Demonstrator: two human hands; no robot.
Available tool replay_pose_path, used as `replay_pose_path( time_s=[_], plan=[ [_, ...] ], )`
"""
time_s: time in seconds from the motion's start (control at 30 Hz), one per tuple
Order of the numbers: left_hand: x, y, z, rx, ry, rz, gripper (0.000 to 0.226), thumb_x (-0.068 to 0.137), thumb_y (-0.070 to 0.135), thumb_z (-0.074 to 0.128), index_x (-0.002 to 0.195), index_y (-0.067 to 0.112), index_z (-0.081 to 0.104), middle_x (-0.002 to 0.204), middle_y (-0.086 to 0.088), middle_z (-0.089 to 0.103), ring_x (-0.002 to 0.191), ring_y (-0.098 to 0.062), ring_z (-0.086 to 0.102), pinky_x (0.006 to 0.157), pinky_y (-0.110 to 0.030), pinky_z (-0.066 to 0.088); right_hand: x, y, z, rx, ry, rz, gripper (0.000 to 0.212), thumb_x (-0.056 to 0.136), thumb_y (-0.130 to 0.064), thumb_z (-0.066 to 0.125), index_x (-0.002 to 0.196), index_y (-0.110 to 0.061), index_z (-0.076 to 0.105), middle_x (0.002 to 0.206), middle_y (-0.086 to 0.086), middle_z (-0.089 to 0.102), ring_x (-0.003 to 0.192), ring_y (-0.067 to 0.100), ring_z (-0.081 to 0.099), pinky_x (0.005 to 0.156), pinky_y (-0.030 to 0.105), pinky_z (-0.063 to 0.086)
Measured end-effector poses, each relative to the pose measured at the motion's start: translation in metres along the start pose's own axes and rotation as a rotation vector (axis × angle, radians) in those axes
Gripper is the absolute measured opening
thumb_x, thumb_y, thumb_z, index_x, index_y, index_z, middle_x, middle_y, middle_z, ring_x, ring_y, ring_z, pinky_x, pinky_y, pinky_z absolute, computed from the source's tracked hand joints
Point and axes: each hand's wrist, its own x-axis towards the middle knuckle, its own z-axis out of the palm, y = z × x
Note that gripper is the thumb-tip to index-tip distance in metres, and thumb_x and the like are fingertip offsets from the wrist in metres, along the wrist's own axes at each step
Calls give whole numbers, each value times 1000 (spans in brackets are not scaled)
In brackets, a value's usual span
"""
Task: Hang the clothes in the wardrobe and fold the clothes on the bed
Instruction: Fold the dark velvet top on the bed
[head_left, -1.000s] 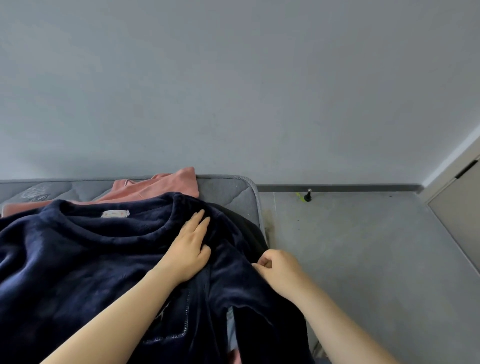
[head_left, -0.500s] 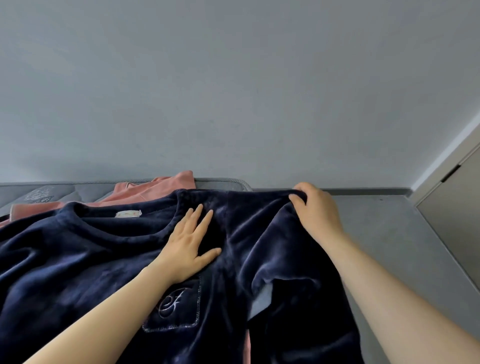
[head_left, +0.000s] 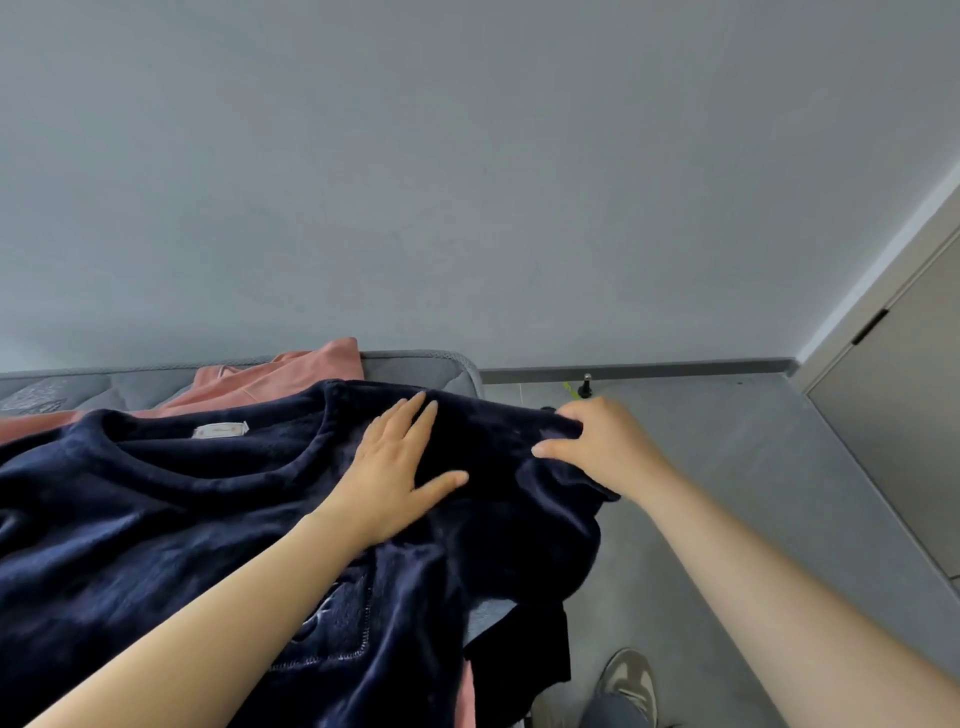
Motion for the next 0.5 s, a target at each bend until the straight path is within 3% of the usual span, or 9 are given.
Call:
replay_pose_path(
  time_s=[0.1, 0.2, 0.27, 0.33, 0.4, 0.5],
  plan=[
    [31, 26, -23, 20, 123, 154, 74, 92, 44, 56, 152, 16, 22, 157, -4, 21, 144, -25, 16, 119, -38, 16, 0, -18, -12, 16, 15, -53, 24, 74, -38, 77, 63, -26, 60, 61, -6, 64, 61, 11, 60, 61, 31, 46],
    [63, 44, -40, 148, -139, 104, 67, 91, 42, 57, 148, 21, 29, 145, -1, 43, 136, -24, 32, 117, -45, 17, -4, -27, -19, 14, -1, -78, 25, 76, -34, 78, 60, -30, 58, 62, -8, 65, 65, 9, 62, 76, 33, 48],
    [74, 49, -48, 154, -286, 60, 39, 90, 39, 59, 126, 25, 52, 117, 3, 60, 118, -21, 50, 106, -40, 29, -7, -27, -21, 35, -6, -67, 21, 74, -32, 79, 63, -27, 61, 64, -6, 66, 65, 10, 63, 71, 33, 48],
    [77, 49, -54, 70, -279, 56, 13, 89, 33, 62, 95, 22, 62, 93, 5, 61, 97, -20, 57, 85, -32, 41, -12, -23, -22, 77, -64, -29, 20, 71, -32, 82, 64, -23, 65, 64, -5, 67, 62, 10, 63, 60, 29, 47],
    [77, 46, -63, -9, -201, 59, 13, 88, 29, 63, 82, 18, 60, 85, 3, 61, 86, -20, 57, 75, -32, 47, -18, -16, -23, 88, -211, 40, 21, 67, -33, 84, 61, -26, 65, 58, -11, 65, 56, 2, 61, 51, 19, 43],
    [75, 43, -70, 10, -112, 93, 12, 88, 25, 60, 81, 15, 60, 87, 1, 62, 85, -20, 57, 76, -36, 48, -31, 2, -22, 143, -363, 180, 18, 67, -31, 85, 70, -25, 68, 66, -11, 70, 63, 3, 67, 54, 15, 46]
  ],
)
